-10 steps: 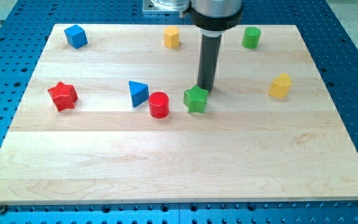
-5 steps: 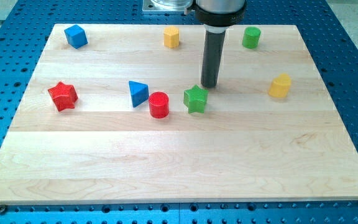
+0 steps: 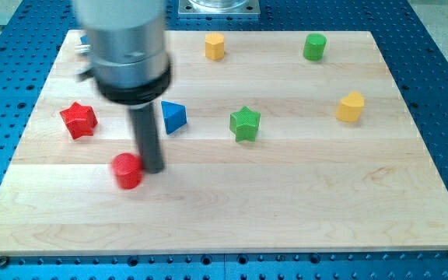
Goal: Move the red circle towards the bottom left corner of the board
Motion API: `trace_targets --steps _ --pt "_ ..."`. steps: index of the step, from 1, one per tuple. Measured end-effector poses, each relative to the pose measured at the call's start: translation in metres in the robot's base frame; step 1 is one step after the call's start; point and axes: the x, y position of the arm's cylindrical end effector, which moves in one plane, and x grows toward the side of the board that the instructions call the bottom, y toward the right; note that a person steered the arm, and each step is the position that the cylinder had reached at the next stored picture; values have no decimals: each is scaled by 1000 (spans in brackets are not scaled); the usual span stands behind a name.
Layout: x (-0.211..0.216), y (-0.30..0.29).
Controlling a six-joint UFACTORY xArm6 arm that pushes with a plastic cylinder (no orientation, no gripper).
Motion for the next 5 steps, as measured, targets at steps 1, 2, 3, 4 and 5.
trace_targets --steps 1,2,3,4,5 --pt "21 -64" --pt "24 -71" --pt "-6 -81" --pt "-24 -80" --pt "-24 -80"
